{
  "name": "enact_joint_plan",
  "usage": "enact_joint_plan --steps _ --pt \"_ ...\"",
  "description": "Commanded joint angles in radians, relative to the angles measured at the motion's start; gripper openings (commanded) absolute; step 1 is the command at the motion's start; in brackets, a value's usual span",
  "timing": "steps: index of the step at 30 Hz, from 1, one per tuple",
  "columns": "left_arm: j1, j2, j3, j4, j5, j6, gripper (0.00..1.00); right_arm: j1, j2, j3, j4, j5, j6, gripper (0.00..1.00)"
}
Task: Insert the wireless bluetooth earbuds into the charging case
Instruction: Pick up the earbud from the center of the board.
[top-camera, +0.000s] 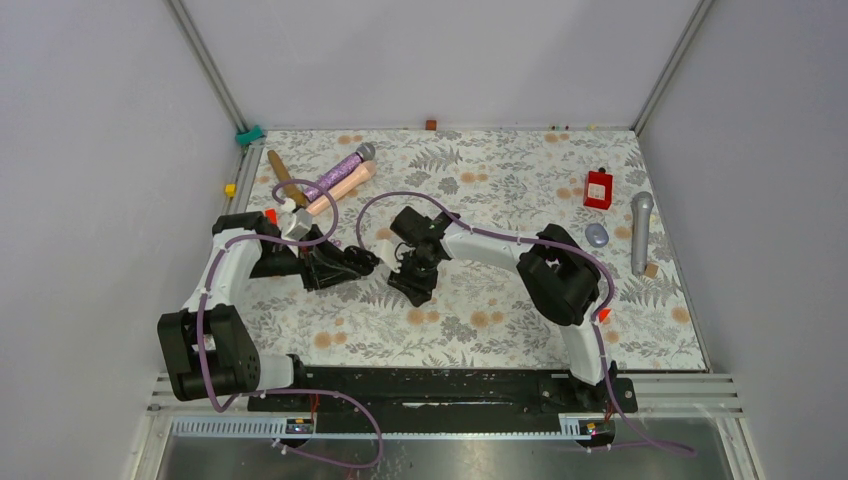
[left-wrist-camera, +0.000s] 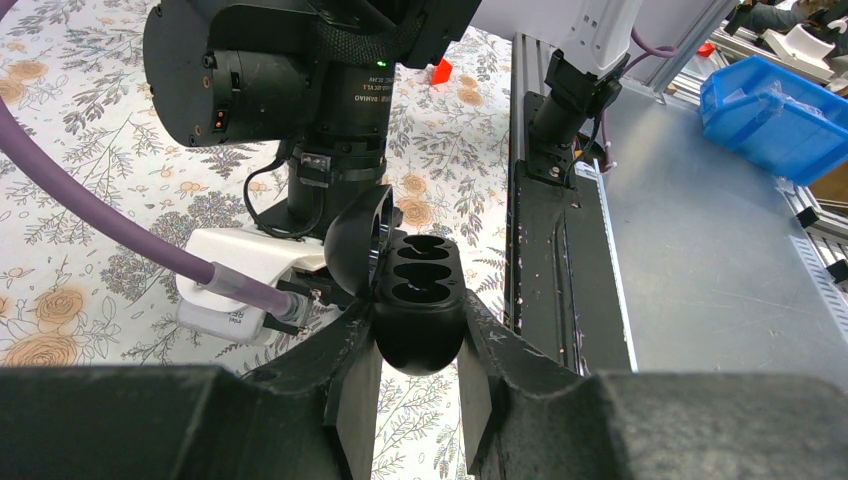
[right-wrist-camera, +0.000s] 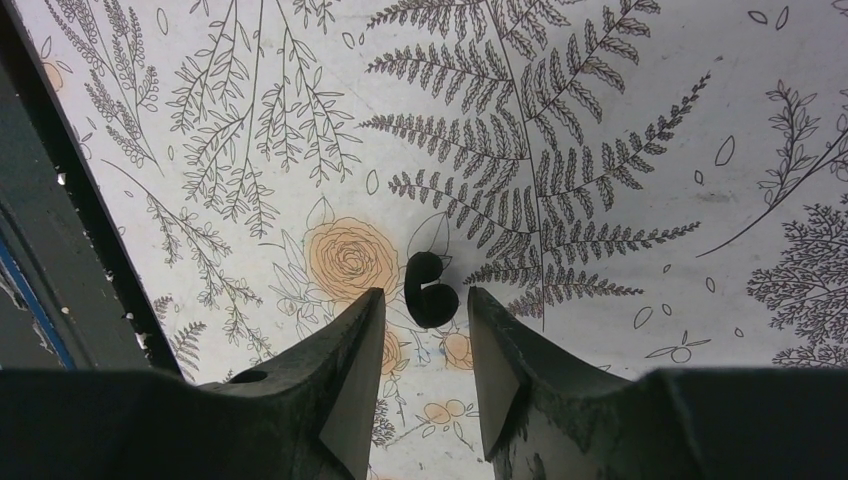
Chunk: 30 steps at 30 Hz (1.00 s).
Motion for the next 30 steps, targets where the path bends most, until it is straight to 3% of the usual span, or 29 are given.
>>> enact_joint_plan --steps 1,5,22,30 --pt "0.009 -0.013 0.02 -0.037 0.053 0.024 0.0 -0.005 0.018 -0.004 0.003 -0.016 -0.013 0.43" --pt "0.009 -0.014 0.019 -0.037 0.054 0.024 0.0 -0.005 0.022 -0.004 0.005 -0.016 -0.01 0.4" --pt "0.01 -0.01 0.017 -0.037 0.055 0.028 0.0 -0.005 -0.04 -0.008 0.007 -0.007 -0.017 0.08" --pt "0.009 -0.011 0.019 -0.038 0.063 0.033 0.0 -0.038 -0.193 -0.031 -0.03 0.052 -0.031 0.06"
